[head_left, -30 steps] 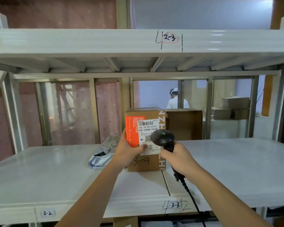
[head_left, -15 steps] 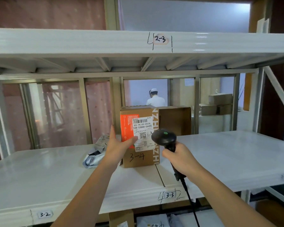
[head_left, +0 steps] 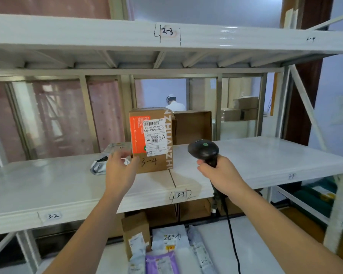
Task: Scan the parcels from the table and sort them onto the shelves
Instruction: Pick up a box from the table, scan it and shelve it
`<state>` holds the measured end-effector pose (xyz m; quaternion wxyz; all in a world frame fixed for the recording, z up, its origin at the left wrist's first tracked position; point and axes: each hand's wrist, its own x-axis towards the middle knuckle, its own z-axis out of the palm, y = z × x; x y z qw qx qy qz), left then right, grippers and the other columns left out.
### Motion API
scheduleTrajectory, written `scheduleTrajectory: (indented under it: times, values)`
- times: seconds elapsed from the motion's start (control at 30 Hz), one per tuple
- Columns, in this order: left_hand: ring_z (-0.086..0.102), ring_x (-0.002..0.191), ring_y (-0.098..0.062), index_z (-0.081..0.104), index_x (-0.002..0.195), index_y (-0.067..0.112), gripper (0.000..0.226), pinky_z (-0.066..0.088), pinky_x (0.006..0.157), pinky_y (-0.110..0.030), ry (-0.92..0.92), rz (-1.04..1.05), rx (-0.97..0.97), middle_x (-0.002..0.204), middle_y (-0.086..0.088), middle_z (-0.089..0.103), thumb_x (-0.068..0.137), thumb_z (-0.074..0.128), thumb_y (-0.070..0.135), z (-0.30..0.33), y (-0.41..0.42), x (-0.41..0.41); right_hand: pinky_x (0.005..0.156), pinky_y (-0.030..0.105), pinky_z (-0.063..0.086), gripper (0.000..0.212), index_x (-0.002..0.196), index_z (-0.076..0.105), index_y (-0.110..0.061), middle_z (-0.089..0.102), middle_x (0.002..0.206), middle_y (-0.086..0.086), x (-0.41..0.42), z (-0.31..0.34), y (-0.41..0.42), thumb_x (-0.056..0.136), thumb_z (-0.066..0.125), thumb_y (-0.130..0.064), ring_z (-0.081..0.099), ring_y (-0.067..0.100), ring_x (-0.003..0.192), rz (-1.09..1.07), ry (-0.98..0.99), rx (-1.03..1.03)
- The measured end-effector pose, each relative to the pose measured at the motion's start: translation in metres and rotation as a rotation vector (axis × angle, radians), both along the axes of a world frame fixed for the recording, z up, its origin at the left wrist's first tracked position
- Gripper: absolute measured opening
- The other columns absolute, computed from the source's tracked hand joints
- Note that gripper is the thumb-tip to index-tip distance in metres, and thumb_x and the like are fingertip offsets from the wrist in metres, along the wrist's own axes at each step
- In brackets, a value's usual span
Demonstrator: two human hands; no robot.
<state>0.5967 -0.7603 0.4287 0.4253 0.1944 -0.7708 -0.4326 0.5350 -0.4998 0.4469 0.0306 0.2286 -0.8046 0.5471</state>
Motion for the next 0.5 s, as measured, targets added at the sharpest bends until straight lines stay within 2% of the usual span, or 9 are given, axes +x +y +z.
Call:
scheduleTrajectory:
  times: [0.03, 0.1, 0.13, 0.2, 0.27, 0.4, 0.5]
  values:
    - [0.061, 0.109, -0.021, 0.064, 0.106, 0.023, 0.019, 0.051, 0.089, -0.042, -0.011, 0.024, -0.030, 0.115, 0.001, 0.067, 0.094, 0.069, 0.037, 0.000, 0.009, 0.005, 0.080, 0.039, 0.058, 0.014, 0.094, 0.066, -0.016, 0.071, 0.085, 0.007, 0.000, -0.001, 0.010, 0.093, 0.063, -0.030, 0.068, 0.022, 0.083, 0.015, -0.010, -0.016]
    - [0.063, 0.095, -0.020, 0.065, 0.102, 0.021, 0.011, 0.050, 0.077, -0.037, -0.036, 0.021, -0.076, 0.100, 0.004, 0.068, 0.095, 0.067, 0.029, 0.004, 0.036, 0.012, 0.093, 0.047, 0.059, 0.011, 0.099, 0.067, -0.022, 0.076, 0.097, 0.005, 0.002, -0.003, 0.033, 0.092, 0.063, -0.030, 0.074, 0.020, 0.093, 0.050, -0.030, -0.045]
    - [0.063, 0.092, -0.017, 0.065, 0.101, 0.021, 0.008, 0.050, 0.076, -0.035, -0.057, -0.005, -0.104, 0.094, 0.006, 0.067, 0.095, 0.067, 0.026, 0.007, 0.055, 0.013, 0.093, 0.045, 0.060, 0.009, 0.101, 0.067, -0.022, 0.076, 0.098, 0.002, 0.004, -0.002, 0.048, 0.094, 0.063, -0.027, 0.075, 0.016, 0.092, 0.072, -0.041, -0.065]
    - [0.063, 0.091, -0.012, 0.065, 0.100, 0.023, 0.004, 0.054, 0.081, -0.037, -0.109, -0.082, -0.170, 0.092, 0.011, 0.066, 0.096, 0.067, 0.025, 0.011, 0.095, 0.008, 0.089, 0.041, 0.062, 0.008, 0.103, 0.066, -0.018, 0.076, 0.096, 0.002, 0.009, 0.000, 0.080, 0.096, 0.062, -0.021, 0.077, 0.013, 0.084, 0.085, -0.058, -0.092]
    - [0.064, 0.096, -0.011, 0.067, 0.104, 0.026, 0.010, 0.057, 0.089, -0.040, -0.159, -0.179, -0.254, 0.099, 0.011, 0.068, 0.097, 0.067, 0.032, 0.011, 0.140, -0.007, 0.083, 0.041, 0.064, 0.007, 0.102, 0.065, -0.015, 0.076, 0.091, 0.006, 0.015, 0.002, 0.119, 0.096, 0.061, -0.018, 0.077, 0.018, 0.077, 0.072, -0.065, -0.086]
    - [0.059, 0.118, -0.010, 0.064, 0.125, 0.029, 0.028, 0.046, 0.097, -0.029, -0.244, -0.353, -0.407, 0.128, 0.011, 0.064, 0.101, 0.063, 0.042, 0.008, 0.248, -0.049, 0.069, 0.037, 0.064, 0.008, 0.099, 0.064, -0.012, 0.076, 0.078, 0.012, 0.027, -0.002, 0.214, 0.095, 0.059, -0.015, 0.076, 0.025, 0.068, 0.020, -0.079, 0.002]
    - [0.055, 0.128, -0.014, 0.062, 0.131, 0.031, 0.033, 0.045, 0.106, -0.035, -0.293, -0.530, -0.453, 0.141, 0.009, 0.059, 0.102, 0.061, 0.046, -0.001, 0.333, -0.079, 0.060, 0.033, 0.061, 0.012, 0.088, 0.063, -0.012, 0.073, 0.066, 0.010, 0.038, -0.009, 0.287, 0.094, 0.058, -0.020, 0.071, 0.021, 0.056, -0.080, -0.066, 0.091]
